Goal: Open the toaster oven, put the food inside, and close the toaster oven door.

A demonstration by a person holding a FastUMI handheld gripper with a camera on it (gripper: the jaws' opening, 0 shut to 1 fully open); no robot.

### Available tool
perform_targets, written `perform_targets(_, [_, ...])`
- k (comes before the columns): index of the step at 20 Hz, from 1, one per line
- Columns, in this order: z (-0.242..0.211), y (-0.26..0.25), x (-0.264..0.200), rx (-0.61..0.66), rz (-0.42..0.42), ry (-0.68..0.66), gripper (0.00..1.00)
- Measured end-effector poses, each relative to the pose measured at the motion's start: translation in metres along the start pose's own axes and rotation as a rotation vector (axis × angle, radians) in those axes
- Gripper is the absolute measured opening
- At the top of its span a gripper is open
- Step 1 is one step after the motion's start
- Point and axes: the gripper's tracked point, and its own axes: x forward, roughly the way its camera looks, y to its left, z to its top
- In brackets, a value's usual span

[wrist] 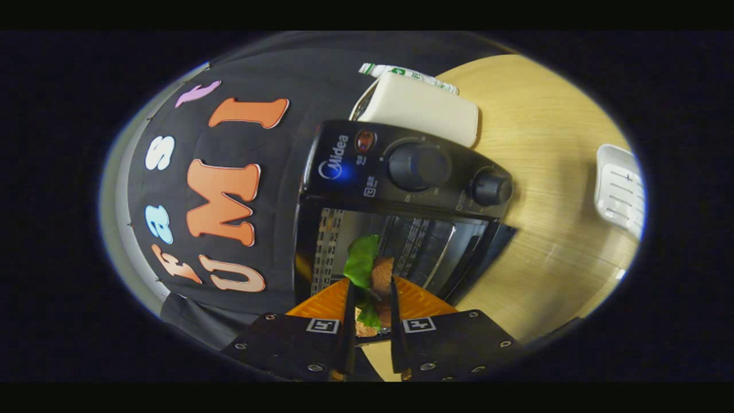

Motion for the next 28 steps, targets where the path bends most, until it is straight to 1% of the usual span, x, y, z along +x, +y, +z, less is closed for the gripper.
perform_targets(1, [-0.004,0.001,0.006,0.005,-0.003,0.006,0.26])
perform_targets(5, [-0.001,0.001,0.028,-0.008,-0.014,-0.040,0.26])
perform_targets(8, [0.002,-0.006,0.037,0.014,-0.024,-0.056,0.27])
perform_targets(9, [0.003,-0.006,0.035,0.016,-0.030,-0.066,0.30])
perform_targets(10, [0.001,-0.009,0.038,0.007,-0.045,-0.070,0.38])
perform_targets(11, [0.001,-0.013,0.032,-0.010,-0.060,-0.067,0.42])
perform_targets(12, [-0.001,-0.013,0.027,-0.027,-0.058,-0.069,0.50])
perform_targets(14, [0.004,-0.015,0.018,-0.066,-0.075,-0.101,0.60])
perform_targets(15, [0.007,-0.014,0.013,-0.083,-0.079,-0.120,0.62])
perform_targets(16, [0.007,-0.014,0.011,-0.096,-0.078,-0.124,0.68])
perform_targets(18, [0.002,-0.017,0.004,-0.098,-0.087,-0.105,0.75])
perform_targets(19, [-0.001,-0.024,0.003,-0.104,-0.107,-0.090,0.79])
perform_targets(20, [-0.001,-0.026,0.004,-0.101,-0.109,-0.085,0.88])
perform_targets(21, [-0.004,-0.028,-0.006,-0.098,-0.112,-0.081,0.98])
perform_targets(24, [-0.015,-0.037,-0.023,-0.133,-0.124,-0.054,0.98])
perform_targets(26, [-0.026,-0.044,-0.044,-0.210,-0.137,-0.025,0.98])
perform_targets(28, [-0.038,-0.039,-0.072,-0.307,-0.120,0.009,0.98])
